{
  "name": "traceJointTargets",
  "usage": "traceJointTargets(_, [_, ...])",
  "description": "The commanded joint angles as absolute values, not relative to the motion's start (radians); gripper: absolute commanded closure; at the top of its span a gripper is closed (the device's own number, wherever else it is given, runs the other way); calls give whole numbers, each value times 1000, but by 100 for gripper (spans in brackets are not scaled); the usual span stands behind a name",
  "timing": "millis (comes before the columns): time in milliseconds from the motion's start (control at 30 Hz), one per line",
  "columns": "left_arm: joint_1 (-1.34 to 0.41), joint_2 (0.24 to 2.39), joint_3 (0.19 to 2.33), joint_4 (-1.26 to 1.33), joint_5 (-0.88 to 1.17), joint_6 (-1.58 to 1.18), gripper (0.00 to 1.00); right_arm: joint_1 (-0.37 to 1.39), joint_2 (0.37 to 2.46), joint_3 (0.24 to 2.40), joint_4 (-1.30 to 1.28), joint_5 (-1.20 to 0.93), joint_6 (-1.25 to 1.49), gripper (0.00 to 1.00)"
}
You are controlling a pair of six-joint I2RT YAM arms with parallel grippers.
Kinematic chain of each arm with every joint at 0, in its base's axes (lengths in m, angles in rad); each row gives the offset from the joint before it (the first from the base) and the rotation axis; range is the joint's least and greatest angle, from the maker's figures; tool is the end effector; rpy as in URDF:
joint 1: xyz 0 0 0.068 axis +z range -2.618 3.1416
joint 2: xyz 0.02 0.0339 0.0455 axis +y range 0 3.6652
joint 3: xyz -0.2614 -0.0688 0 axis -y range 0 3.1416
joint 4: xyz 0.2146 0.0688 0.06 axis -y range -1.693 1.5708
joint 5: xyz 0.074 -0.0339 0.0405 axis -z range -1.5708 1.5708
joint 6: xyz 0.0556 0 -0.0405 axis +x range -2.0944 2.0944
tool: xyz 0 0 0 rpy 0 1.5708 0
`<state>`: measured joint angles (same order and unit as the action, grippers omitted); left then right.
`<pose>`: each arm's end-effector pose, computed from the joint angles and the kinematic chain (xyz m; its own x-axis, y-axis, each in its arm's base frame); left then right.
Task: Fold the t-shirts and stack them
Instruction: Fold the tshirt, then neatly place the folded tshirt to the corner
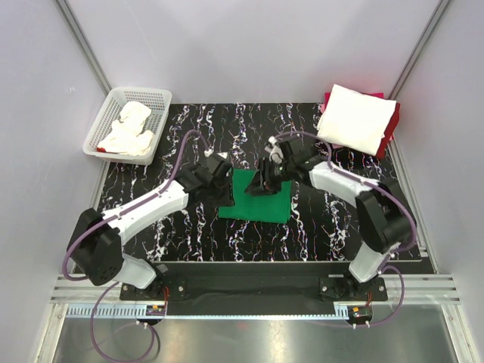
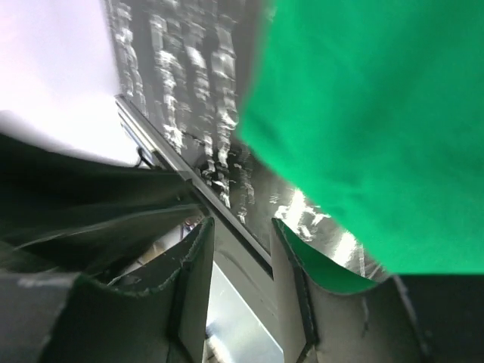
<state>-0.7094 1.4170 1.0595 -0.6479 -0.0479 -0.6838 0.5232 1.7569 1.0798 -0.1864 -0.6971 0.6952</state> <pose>0.2076 -0.1748 0.2435 -0.8954 -0.0630 -0.4408 0.0845 0.9479 -0.3071 0.2845 0.2053 0.1940 -0.9825 0.0002 -0.1864 -0.1499 0.5932 0.7910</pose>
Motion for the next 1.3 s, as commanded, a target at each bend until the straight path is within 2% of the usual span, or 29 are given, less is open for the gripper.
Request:
traceJointTargets(0, [-719, 1445, 1023, -507, 38, -710, 68, 502, 1617, 1176, -423, -588, 585, 57])
traceJointTargets(133, [-727, 1497, 986, -436, 80, -726, 69, 417, 1546, 1140, -485, -522, 551, 56])
traceJointTargets(333, [-729, 1607, 947, -414, 22, -718, 72, 221, 1462, 1025, -451, -577, 522, 53])
traceJointTargets(400, [-729, 1644, 936, -416, -23, -715, 73, 198, 1465, 1014, -446, -581, 496, 47])
traceJointTargets(433, [-729, 1655, 928, -417, -32, -712, 74, 186, 1473, 1008, -443, -580, 488, 37])
traceJointTargets(533, [-729, 1686, 940, -445, -55, -703, 76, 172, 1515, 997, -420, -571, 466, 24])
traceJointTargets(600, [-730, 1660, 953, -475, -58, -696, 76, 146, 1552, 988, -390, -568, 459, 19])
traceJointTargets(667, [-730, 1594, 979, -501, -63, -684, 71, 111, 1592, 982, -365, -578, 457, 15])
traceJointTargets(733, [-730, 1542, 1021, -563, -74, -675, 62, 88, 1623, 983, -335, -587, 451, 14])
traceJointTargets(833, [-730, 1425, 1095, -673, -115, -655, 55, 71, 1695, 988, -298, -600, 449, 13])
traceJointTargets(1067, [-729, 1237, 1172, -867, -204, -612, 51, 71, 1880, 1002, -175, -615, 482, 14])
traceJointTargets(1267, [-726, 1063, 1131, -959, -268, -604, 46, 146, 1991, 1002, -71, -626, 541, 24])
